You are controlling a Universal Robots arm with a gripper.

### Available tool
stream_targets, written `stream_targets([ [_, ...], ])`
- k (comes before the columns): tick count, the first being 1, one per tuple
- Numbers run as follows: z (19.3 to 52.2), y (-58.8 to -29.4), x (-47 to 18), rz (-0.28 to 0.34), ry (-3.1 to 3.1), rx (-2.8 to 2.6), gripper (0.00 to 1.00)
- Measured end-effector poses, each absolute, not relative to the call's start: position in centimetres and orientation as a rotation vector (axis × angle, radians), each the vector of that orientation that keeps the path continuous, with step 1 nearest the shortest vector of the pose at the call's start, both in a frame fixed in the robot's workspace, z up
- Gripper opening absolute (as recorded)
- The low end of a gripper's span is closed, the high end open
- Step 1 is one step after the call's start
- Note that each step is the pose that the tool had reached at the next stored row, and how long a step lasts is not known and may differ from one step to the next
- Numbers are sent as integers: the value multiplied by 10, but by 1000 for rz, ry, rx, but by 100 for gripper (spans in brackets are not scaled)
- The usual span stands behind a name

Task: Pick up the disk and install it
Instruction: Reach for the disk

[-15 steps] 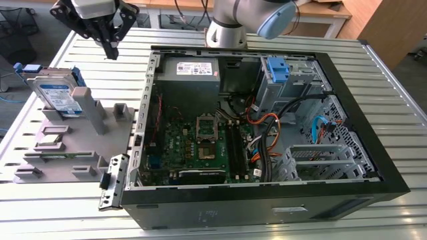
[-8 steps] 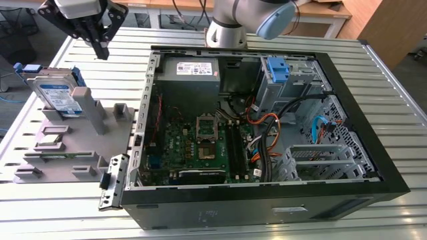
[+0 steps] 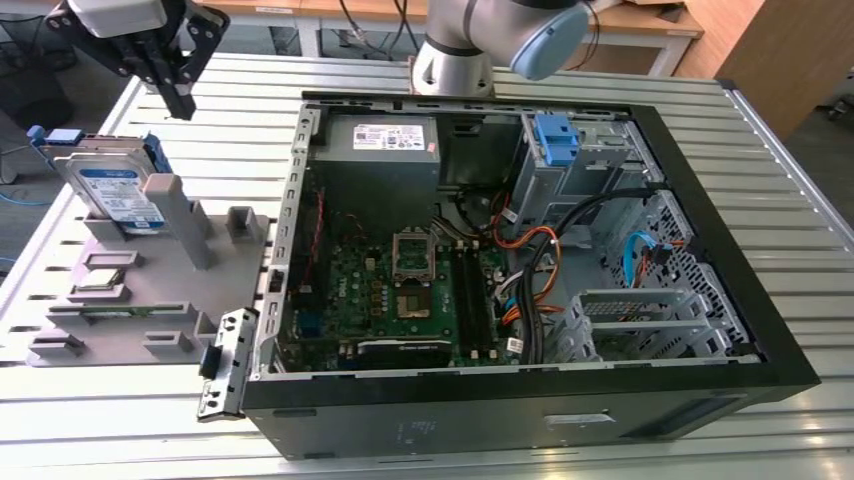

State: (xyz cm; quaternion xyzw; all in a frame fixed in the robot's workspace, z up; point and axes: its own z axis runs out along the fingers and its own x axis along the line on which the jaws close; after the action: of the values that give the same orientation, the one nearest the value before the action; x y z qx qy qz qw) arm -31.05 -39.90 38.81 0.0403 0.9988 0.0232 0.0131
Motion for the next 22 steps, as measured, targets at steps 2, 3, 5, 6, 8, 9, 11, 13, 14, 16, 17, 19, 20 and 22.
stream_targets([
  [2, 388, -399, -315, 72, 3112, 126, 11],
  [3, 388, -399, -317, 72, 3112, 127, 11],
  [5, 388, -399, -322, 72, 3112, 127, 11],
  [6, 387, -399, -324, 72, 3112, 128, 11],
  [8, 387, -399, -327, 72, 3112, 129, 11],
  [9, 387, -399, -329, 72, 3112, 129, 11],
  [11, 387, -399, -333, 72, 3112, 130, 11],
  [13, 387, -399, -337, 72, 3112, 130, 11],
  [14, 387, -399, -339, 72, 3112, 131, 11],
  [16, 387, -399, -342, 72, 3112, 131, 11],
  [17, 387, -399, -343, 72, 3112, 131, 11],
  [19, 387, -399, -343, 72, 3112, 131, 11],
  [20, 387, -399, -343, 72, 3112, 131, 11],
  [22, 387, -399, -343, 72, 3112, 131, 11],
])
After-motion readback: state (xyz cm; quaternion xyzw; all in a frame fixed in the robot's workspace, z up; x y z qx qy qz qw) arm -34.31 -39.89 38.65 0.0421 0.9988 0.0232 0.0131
